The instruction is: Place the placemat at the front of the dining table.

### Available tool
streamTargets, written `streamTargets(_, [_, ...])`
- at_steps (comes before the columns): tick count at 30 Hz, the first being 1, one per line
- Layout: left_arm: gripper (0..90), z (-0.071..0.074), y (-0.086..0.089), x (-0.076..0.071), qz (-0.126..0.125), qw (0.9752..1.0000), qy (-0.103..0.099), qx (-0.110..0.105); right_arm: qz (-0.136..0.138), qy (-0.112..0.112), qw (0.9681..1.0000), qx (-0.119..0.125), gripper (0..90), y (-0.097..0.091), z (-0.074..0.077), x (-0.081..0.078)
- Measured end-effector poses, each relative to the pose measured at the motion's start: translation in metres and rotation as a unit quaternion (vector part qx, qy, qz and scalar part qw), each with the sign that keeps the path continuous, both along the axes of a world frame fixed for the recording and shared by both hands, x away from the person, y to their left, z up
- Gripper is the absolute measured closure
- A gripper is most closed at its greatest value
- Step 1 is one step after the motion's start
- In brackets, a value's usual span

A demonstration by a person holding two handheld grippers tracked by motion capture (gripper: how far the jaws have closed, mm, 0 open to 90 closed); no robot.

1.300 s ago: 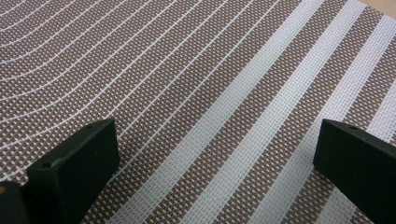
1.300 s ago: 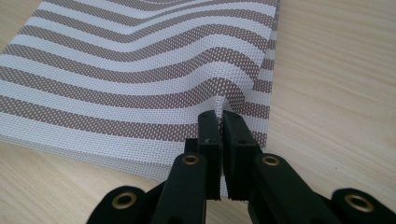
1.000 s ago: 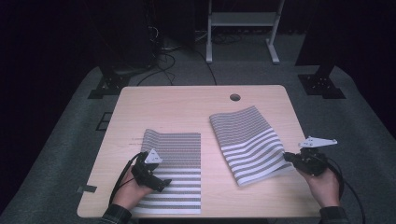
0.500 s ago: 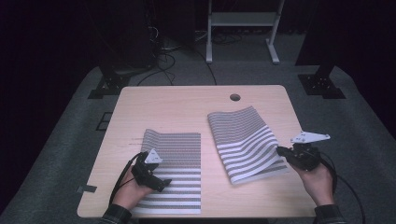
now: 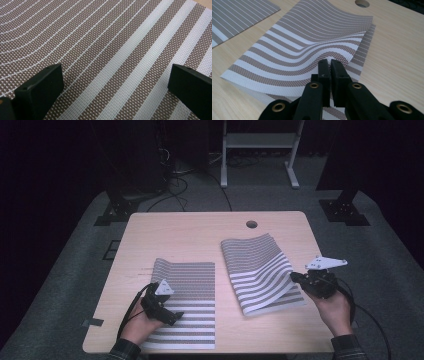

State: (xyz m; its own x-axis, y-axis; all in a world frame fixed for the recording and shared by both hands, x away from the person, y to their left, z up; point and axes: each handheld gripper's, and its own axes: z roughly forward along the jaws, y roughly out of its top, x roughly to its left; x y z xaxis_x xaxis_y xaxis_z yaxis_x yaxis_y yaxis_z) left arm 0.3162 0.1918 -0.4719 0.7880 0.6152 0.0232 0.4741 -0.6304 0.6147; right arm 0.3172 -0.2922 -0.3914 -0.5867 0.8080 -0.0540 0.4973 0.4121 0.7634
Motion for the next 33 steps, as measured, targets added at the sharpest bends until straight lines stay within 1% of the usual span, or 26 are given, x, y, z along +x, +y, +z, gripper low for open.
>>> streamTargets(5, [0.0, 0.0, 0.0, 0.0, 0.0, 1.0, 0.0, 0.0, 0.012, -0.006, 0.9999, 0.007, 86.7, 0.008, 0.005, 0.002])
streamTargets(11, [0.0, 0.0, 0.0, 0.0, 0.0, 1.0, 0.0, 0.0, 0.024, -0.012, 0.9996, 0.009, 86.8, 0.017, 0.01, 0.005])
streamTargets(22, [0.0, 0.0, 0.0, 0.0, 0.0, 1.0, 0.0, -0.001, 0.046, -0.026, 0.9985, 0.017, 87.0, 0.038, 0.018, 0.014])
streamTargets(25, [0.0, 0.0, 0.0, 0.0, 0.0, 1.0, 0.0, 0.0, 0.051, -0.027, 0.9982, 0.019, 87.0, 0.043, 0.018, 0.017])
streamTargets(33, [0.0, 0.0, 0.0, 0.0, 0.0, 1.0, 0.001, 0.0, 0.06, -0.017, 0.9977, 0.027, 87.1, 0.056, 0.013, 0.029])
